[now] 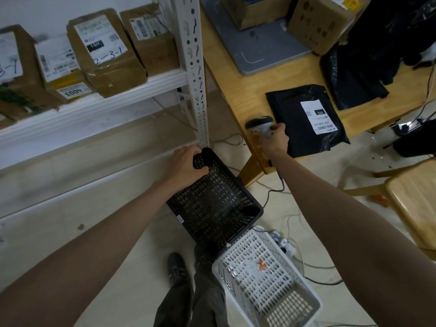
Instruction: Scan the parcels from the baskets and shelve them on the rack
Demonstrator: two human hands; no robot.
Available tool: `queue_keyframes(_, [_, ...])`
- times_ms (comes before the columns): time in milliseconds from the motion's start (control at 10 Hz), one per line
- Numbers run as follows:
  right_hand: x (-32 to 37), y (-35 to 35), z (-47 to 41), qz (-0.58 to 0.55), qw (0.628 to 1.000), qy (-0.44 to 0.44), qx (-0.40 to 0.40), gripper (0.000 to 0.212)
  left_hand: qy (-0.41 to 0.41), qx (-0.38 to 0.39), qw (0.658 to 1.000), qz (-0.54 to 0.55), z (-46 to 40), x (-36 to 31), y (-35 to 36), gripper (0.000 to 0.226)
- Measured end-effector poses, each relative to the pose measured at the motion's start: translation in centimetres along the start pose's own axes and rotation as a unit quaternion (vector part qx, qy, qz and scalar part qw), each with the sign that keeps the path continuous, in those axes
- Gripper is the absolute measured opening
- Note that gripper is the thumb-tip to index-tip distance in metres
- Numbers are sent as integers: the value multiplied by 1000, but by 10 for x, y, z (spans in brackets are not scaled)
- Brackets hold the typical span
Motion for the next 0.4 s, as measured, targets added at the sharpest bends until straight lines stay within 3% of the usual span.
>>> queue_keyframes(300, [7, -13, 15, -26, 1000, 7, -4, 40, 10, -1, 1000, -1, 11, -9, -6, 53])
queue_keyframes(400, [23, -15, 33, -29, 998, -43, -32, 43, 17, -26, 999, 7, 19, -10, -17, 52])
Point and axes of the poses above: each hand's wrist, its own z-axis away from the middle knuckle, its own y-axis out of the palm, x = y × z, the point moved 6 cm from there along -z, towards the middle knuckle, and after that the axes turned 6 degrees about x, right-handed, at the moved point
